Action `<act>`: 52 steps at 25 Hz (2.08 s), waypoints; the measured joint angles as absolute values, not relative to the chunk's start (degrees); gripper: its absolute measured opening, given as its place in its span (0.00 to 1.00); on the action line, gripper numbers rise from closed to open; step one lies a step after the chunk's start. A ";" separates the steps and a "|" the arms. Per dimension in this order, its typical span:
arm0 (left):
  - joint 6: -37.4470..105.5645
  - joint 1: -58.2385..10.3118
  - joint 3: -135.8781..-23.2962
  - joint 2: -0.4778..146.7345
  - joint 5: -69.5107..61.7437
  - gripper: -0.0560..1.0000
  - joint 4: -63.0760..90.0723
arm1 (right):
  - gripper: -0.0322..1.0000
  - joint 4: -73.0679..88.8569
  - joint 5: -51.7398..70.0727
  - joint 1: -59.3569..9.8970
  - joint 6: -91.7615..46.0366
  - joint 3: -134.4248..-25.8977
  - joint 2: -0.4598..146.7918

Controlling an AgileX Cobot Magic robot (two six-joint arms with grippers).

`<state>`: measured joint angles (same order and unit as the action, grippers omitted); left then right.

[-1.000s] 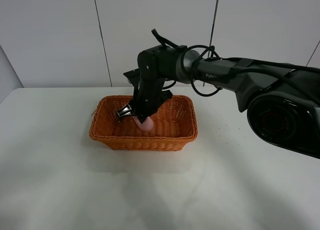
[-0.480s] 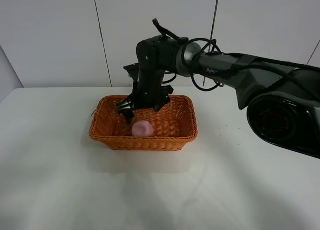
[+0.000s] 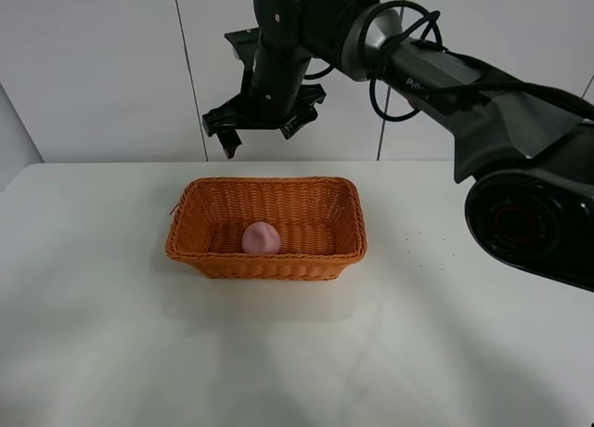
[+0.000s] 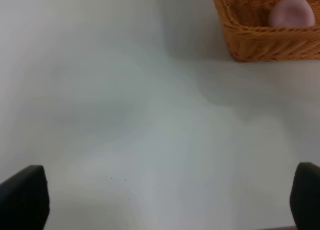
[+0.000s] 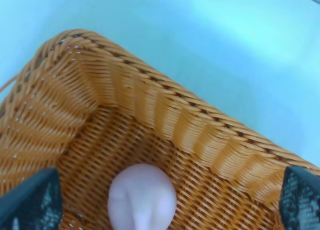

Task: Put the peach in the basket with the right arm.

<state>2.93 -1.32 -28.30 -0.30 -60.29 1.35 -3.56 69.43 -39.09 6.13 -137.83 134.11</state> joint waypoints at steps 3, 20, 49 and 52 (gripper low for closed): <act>2.93 -1.32 -28.30 -0.30 -60.29 0.99 1.35 | 0.68 -3.15 69.55 -37.94 5.99 -137.83 134.11; 2.93 -1.32 -28.30 -0.30 -60.29 0.99 1.35 | 0.68 -2.89 69.55 -15.64 3.94 -137.83 134.11; 2.93 -1.32 -28.30 -0.30 -60.29 0.99 1.35 | 0.68 -2.50 69.75 -3.51 2.67 -113.88 113.21; 2.93 -1.32 -28.30 -0.30 -60.29 0.99 1.35 | 0.68 -2.44 69.68 -3.51 2.62 -103.24 103.08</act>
